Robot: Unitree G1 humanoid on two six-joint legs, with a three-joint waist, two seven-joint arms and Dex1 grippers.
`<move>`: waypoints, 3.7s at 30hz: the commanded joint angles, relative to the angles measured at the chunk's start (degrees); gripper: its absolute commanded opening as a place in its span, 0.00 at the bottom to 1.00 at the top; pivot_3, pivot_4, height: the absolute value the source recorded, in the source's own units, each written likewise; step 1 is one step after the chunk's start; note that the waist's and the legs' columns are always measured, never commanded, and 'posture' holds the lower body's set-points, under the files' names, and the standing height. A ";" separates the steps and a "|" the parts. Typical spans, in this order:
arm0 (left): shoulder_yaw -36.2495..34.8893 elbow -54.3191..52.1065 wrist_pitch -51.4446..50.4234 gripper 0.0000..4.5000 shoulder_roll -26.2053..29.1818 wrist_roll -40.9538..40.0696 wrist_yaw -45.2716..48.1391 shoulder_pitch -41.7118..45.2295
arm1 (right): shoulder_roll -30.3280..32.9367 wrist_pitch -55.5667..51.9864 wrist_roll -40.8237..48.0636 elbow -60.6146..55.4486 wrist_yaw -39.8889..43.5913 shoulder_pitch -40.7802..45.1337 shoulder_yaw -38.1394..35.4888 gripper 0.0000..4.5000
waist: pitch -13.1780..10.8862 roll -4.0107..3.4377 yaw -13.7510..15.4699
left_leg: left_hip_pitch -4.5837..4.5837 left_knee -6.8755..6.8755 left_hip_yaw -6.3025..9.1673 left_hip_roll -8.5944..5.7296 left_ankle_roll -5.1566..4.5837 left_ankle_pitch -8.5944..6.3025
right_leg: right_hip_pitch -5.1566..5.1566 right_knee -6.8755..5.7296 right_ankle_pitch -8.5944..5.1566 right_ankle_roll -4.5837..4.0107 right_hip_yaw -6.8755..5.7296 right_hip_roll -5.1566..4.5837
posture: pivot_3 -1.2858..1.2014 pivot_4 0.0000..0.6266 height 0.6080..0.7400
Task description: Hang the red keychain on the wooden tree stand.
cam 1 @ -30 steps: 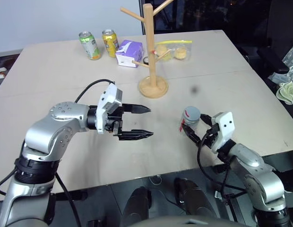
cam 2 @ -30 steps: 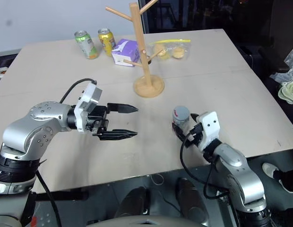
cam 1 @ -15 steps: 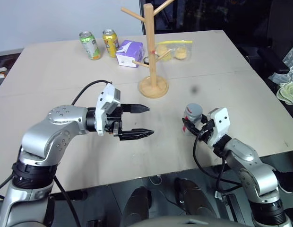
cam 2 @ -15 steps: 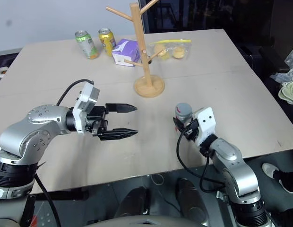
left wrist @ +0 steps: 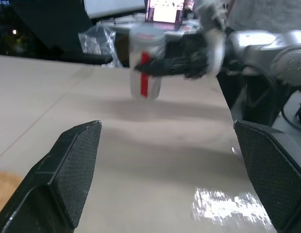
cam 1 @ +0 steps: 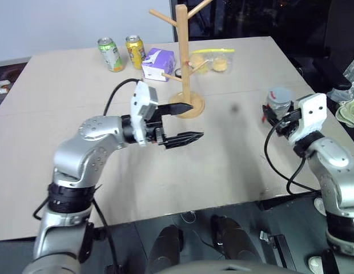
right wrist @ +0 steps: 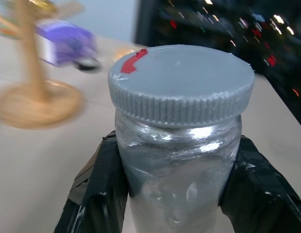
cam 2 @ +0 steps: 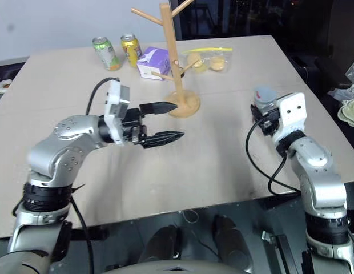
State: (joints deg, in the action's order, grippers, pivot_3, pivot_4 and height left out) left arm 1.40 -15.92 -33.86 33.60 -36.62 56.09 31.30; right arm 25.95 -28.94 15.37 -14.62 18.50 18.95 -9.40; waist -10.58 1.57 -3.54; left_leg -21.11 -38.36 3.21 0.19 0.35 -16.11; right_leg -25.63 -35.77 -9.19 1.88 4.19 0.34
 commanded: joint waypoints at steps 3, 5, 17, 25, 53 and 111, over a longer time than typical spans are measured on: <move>2.60 0.89 2.72 1.00 -3.10 2.57 -0.65 1.70 | -1.04 11.04 -2.37 14.10 -1.04 6.64 -2.36 0.42 | -0.01 -0.01 -0.18 | 0.01 0.00 -0.02 0.00 0.00 0.00 | -0.01 -0.03 0.07 0.12 0.03 0.01 | 0.52 0.24 1.00; 3.19 1.05 3.47 1.00 -3.72 3.34 -0.40 1.54 | -1.74 15.13 -3.11 18.80 -1.21 8.28 -2.31 0.42 | -0.01 -0.01 -0.30 | 0.01 0.00 -0.02 0.00 0.00 0.00 | -0.01 -0.03 0.08 0.13 0.04 0.02 | 0.52 0.24 1.00; 3.00 0.56 3.21 1.00 -4.32 3.64 -0.20 0.92 | -6.82 25.04 -3.59 34.08 -4.60 11.06 -3.20 0.42 | -0.01 -0.02 -0.40 | 0.01 0.02 -0.04 -0.01 -0.01 0.00 | 0.00 -0.04 0.09 0.15 0.10 0.01 | 0.52 0.24 1.00; 2.91 0.38 3.29 1.00 -4.42 3.80 -0.43 0.80 | -7.28 23.95 -2.44 32.49 -3.81 9.86 -3.73 0.73 | -0.01 -0.02 -0.40 | 0.04 0.02 -0.05 -0.01 -0.01 0.00 | 0.00 -0.07 0.10 0.15 0.12 0.02 | 0.52 0.24 1.00; -4.42 6.39 -3.90 1.00 10.61 3.17 2.47 3.04 | 11.85 -12.82 17.35 -13.90 7.52 2.40 -7.44 0.98 | -0.03 -0.06 -0.38 | 0.08 0.01 -0.05 0.01 -0.01 0.00 | -0.01 -0.07 0.05 0.10 0.09 0.06 | 0.52 0.24 1.00; -29.41 26.16 -6.71 0.72 5.88 16.00 -35.92 -15.80 | 7.44 -17.60 27.93 -10.14 28.93 19.20 12.02 1.00 | -0.04 0.10 1.13 | -0.06 -0.04 0.21 -0.03 0.00 0.00 | -0.02 -0.06 0.09 0.14 -0.37 -0.25 | 0.52 0.24 1.00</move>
State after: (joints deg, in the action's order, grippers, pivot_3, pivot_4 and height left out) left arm -26.73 10.42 -40.65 38.95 -20.53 20.78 15.15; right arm 33.31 -46.87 43.03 -23.71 47.88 37.10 4.11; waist -10.62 1.66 -2.40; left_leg -21.17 -38.39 3.42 0.16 0.35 -16.12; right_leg -25.65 -35.83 -9.10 2.02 3.82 0.09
